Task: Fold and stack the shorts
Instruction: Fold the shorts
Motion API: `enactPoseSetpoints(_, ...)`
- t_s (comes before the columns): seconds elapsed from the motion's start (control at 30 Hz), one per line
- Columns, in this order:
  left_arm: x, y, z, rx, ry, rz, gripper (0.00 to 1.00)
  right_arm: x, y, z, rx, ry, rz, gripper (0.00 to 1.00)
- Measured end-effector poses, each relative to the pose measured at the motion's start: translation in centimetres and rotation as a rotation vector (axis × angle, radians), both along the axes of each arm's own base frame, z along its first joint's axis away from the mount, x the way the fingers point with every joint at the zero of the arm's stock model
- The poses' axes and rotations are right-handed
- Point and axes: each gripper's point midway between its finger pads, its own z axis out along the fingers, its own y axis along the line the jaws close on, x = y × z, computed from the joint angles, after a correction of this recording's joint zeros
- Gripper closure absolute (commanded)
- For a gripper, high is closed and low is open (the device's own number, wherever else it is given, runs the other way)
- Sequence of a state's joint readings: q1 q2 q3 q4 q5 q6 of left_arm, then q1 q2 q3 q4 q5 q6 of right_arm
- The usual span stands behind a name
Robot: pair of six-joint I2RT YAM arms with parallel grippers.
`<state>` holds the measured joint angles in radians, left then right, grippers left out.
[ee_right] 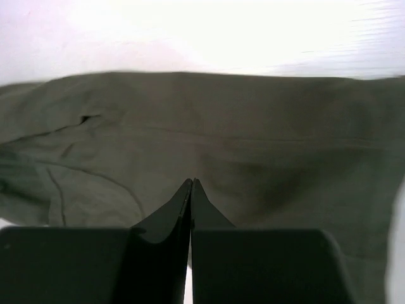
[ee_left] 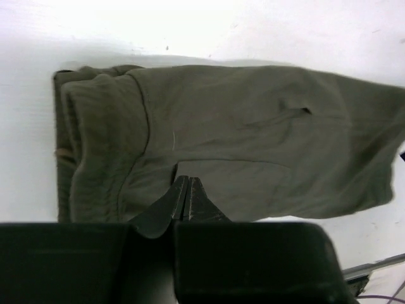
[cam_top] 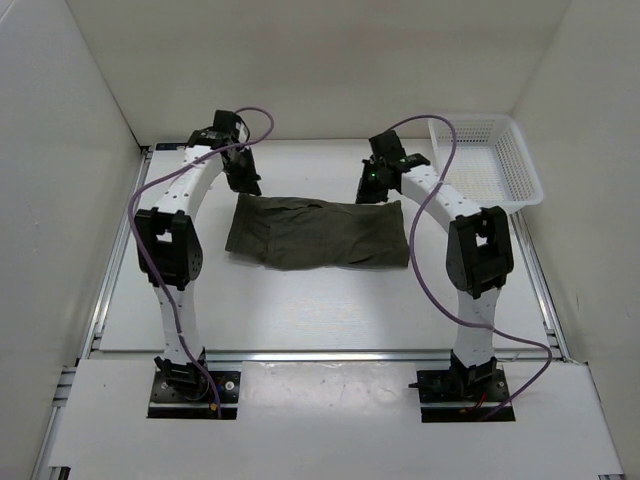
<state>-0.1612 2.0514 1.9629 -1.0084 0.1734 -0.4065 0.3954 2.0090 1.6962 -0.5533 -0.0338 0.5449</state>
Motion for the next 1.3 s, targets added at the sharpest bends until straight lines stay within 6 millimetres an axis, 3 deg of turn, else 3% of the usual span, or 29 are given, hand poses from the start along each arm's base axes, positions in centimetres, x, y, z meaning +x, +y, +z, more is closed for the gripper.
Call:
enactPoseSetpoints(0.17,1.1,-0.2,-6.2,0.033,0.112,-0.009,0.90,0.0,3.2,-1.8,0.019,0.031,0.064,1.00)
enactPoseSetpoints(0.3,2.4,1.3,-10.3,0.055,0.174,0.020,0.90,0.3,2.7,-5.6,-0.016,0.094,0.049,1.00)
enactPoseSetpoints(0.4,2.8,2.1,-11.8,0.070,0.193,0.030,0.90,0.2,1.9,-8.4,-0.059,0.139,0.030,1.00)
enactPoseSetpoints(0.57,3.5,2.3,-11.3,0.077,0.170,0.020,0.89,0.5,1.0,-9.0,-0.084,0.140,0.009,1.00)
enactPoseSetpoints(0.6,3.5,2.3,-11.2,0.078,0.166,0.017,0.84,0.3,0.8,-8.9,-0.088,0.139,0.006,0.89)
enactPoseSetpoints(0.63,3.5,2.3,-11.1,0.080,0.163,0.012,0.67,0.1,0.6,-8.6,-0.092,0.137,0.004,0.80)
enactPoseSetpoints(0.73,3.5,2.3,-10.0,0.080,0.145,0.001,0.29,-0.5,-0.8,-6.3,-0.097,0.111,-0.019,0.67)
enactPoseSetpoints(0.8,3.4,2.3,-8.0,0.081,0.111,-0.007,0.16,-0.7,-2.3,-3.0,-0.081,0.062,-0.043,0.58)
enactPoseSetpoints(0.83,3.3,2.4,-6.7,0.082,0.090,-0.011,0.14,-0.7,-3.2,-1.5,-0.068,0.035,-0.058,0.43)
enactPoseSetpoints(0.9,3.0,2.4,-3.5,0.078,0.036,-0.012,0.18,-0.9,-5.6,1.7,-0.038,-0.023,-0.094,0.33)
enactPoseSetpoints(0.93,2.8,2.6,-1.7,0.075,0.001,-0.011,0.22,-1.2,-6.7,2.8,-0.026,-0.047,-0.111,0.25)
enactPoseSetpoints(0.97,2.4,2.8,-0.1,0.073,-0.033,-0.008,0.30,-1.8,-8.1,3.3,-0.022,-0.054,-0.132,0.24)
enactPoseSetpoints(1.0,1.6,3.1,1.2,0.076,-0.057,-0.004,0.41,-2.4,-9.3,3.4,-0.020,-0.054,-0.151,0.24)
enactPoseSetpoints(1.07,-0.3,3.7,2.8,0.083,-0.078,0.010,0.49,-4.4,-10.8,2.0,-0.016,-0.008,-0.171,0.23)
enactPoseSetpoints(1.17,-2.8,5.0,1.9,0.094,-0.056,0.038,0.49,-8.1,-11.0,-1.6,0.011,0.111,-0.177,0.23)
enactPoseSetpoints(1.23,-4.0,6.1,-0.9,0.100,0.009,0.071,0.49,-11.2,-10.7,-4.2,0.049,0.208,-0.197,0.23)
enactPoseSetpoints(1.3,-4.8,6.9,-3.8,0.106,0.085,0.097,0.49,-13.6,-10.3,-5.7,0.096,0.268,-0.230,0.23)
